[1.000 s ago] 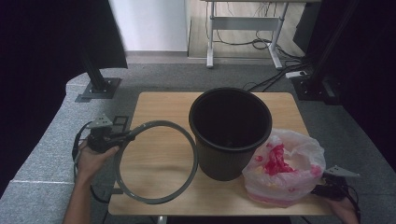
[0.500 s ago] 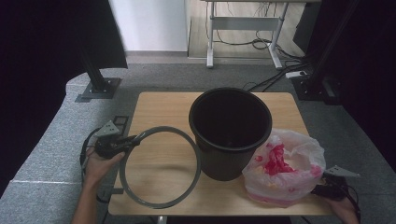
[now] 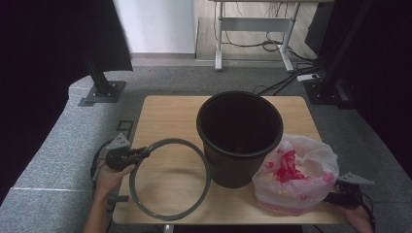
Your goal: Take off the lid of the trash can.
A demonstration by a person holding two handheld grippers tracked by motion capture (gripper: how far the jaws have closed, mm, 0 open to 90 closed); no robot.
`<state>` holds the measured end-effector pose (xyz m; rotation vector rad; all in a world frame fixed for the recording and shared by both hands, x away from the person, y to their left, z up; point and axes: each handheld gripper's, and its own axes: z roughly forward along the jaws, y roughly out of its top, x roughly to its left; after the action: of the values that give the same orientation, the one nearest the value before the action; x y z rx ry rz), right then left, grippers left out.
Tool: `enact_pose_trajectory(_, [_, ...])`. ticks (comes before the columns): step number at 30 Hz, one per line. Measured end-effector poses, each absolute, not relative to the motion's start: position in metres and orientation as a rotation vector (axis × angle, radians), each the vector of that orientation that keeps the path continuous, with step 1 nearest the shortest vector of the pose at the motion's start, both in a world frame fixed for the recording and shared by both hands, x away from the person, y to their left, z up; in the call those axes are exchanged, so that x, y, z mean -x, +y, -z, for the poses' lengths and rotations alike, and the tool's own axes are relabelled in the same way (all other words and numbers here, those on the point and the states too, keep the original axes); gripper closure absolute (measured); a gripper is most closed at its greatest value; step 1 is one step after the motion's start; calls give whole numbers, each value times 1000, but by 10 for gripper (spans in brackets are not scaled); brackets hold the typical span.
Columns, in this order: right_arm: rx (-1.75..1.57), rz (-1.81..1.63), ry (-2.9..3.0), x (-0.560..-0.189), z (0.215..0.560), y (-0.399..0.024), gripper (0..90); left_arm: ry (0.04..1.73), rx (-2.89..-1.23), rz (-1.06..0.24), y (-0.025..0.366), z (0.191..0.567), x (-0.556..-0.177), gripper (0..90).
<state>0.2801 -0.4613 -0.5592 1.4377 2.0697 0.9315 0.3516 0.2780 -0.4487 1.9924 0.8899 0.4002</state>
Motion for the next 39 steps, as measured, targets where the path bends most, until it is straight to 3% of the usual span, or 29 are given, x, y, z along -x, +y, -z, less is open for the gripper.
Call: enact_pose_trajectory(39, [-1441, -932, 2068, -280, 559, -461, 170, 979, -2010, -382, 281, 496, -371, 778])
